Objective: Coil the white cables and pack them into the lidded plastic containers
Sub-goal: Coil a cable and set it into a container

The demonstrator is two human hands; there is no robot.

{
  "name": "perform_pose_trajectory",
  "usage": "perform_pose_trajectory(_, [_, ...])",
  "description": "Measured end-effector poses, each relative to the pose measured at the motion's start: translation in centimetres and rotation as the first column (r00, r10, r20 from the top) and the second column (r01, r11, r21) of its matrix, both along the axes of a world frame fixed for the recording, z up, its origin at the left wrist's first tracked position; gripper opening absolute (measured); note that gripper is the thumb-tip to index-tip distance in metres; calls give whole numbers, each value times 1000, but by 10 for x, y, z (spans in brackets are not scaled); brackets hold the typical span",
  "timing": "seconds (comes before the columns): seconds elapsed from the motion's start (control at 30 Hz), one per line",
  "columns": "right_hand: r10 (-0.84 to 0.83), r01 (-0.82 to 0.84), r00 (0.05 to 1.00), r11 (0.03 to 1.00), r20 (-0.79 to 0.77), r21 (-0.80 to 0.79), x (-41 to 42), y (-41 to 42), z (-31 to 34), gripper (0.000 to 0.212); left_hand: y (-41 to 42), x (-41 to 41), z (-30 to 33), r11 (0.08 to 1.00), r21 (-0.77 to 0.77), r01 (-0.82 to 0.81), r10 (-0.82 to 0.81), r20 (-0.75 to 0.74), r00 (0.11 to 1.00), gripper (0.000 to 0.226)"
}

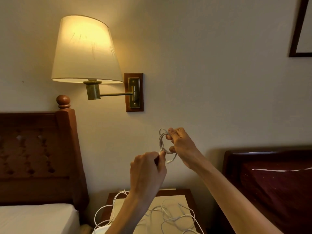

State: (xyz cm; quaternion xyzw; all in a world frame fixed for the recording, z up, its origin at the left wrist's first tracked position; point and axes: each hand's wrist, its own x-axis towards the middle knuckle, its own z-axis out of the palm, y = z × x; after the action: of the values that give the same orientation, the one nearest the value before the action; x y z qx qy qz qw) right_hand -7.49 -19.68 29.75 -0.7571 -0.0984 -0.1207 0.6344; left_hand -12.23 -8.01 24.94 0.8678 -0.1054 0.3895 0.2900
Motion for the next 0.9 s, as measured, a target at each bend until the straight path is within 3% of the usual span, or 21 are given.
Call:
perform_pose_trajectory(0.17, [35,-34,999,998,-37,50,8,-6,5,25,3,-11,-24,983,-122,137,-119,148,982,35])
perform_pose_trajectory(0.3, [77,-74,996,993,-33,91,10,-5,12,25,5,-15,-49,957,-225,184,-165,101,981,35])
perform_pose_trajectory(0.4, [160,-158,986,987,-47,37,8,-2,8,26,13,-12,-49,914,-301,272,-325,-142,935,47])
perform_pose_trajectory(0.5, [252,-255,966,965,-51,-63,5,-6,6,27,38,-9,-19,912,-249,327,-411,-525,745,60])
perform_pose_trajectory(0.57, [307,-311,950,945,-55,-103,2,-11,7,28,57,-5,5,881,-283,379,-470,-618,631,56])
perform_pose_trajectory(0.63, [356,-361,932,924,-64,-125,0,-13,7,27,68,3,22,826,-444,348,-544,-465,698,56])
perform_pose_trajectory(0.7, [392,-397,918,904,-63,-159,-2,-13,7,26,67,10,29,708,-620,337,-586,-250,771,45])
perform_pose_trajectory(0.77, [412,-415,909,888,-57,-200,-4,-11,7,26,57,12,32,564,-728,389,-698,-170,695,37])
perform_pose_trajectory(0.9, [415,-418,908,883,-61,-213,-7,-11,10,26,48,8,35,428,-804,412,-827,-165,537,39])
